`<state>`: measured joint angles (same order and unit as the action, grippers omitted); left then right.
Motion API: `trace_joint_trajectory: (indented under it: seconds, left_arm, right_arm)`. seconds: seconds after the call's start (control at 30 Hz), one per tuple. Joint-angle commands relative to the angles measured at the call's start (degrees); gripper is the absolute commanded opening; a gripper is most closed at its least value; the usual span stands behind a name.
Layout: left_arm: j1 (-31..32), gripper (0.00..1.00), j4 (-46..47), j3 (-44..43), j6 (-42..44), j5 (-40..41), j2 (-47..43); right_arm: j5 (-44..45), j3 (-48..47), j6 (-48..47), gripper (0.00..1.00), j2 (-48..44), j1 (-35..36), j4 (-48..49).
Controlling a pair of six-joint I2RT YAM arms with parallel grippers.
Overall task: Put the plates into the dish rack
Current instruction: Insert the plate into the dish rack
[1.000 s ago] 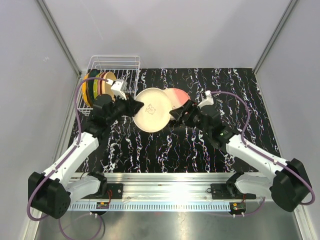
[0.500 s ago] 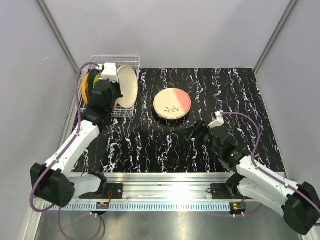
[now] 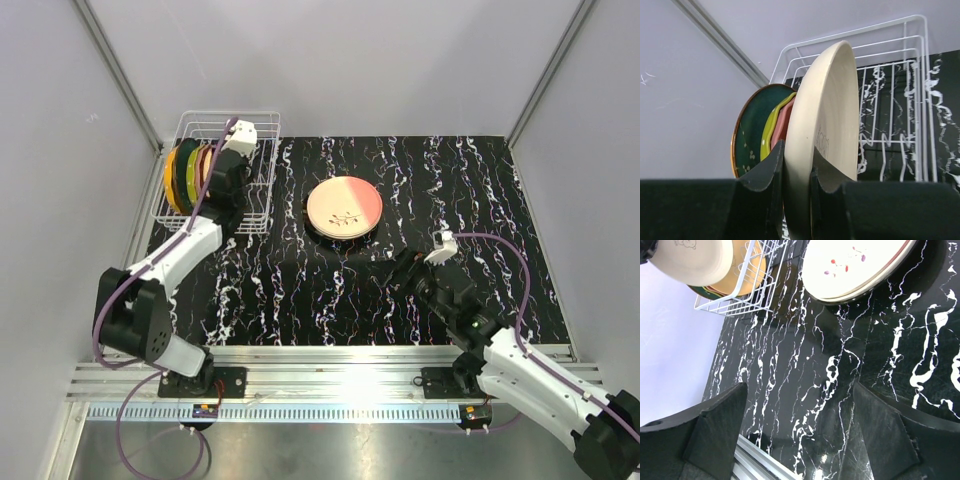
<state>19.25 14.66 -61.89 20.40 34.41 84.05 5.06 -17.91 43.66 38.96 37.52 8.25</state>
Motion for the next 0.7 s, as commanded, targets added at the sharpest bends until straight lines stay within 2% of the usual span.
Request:
trace_joint_trajectory:
  seconds: [0.0,0.13,0.27,0.67]
  left_arm:
    - [-1.4,0.00,10.0,-3.0,4.6,2.2,2.1]
    - [-2.9,0.00,10.7,-3.3,5.3,1.4,3.7]
    - [-4.7,0.00,11.9,-0.9,1.7,-2.6,4.2]
    - [-4.7,0.00,13.6,3.5,-0.9,-6.2,6.4]
  right_arm:
    - [1.5,0.5,-1.6,0.94,-1.2,0.5,1.2]
    - [2.3,0.3,-2.3,0.96,-0.2,0.5,1.5]
    - [2.5,0.3,-2.0,0.97,1.2,0.5,2.1]
    - [4.3,1.3,-1.8,1.00,3.0,0.4,2.6]
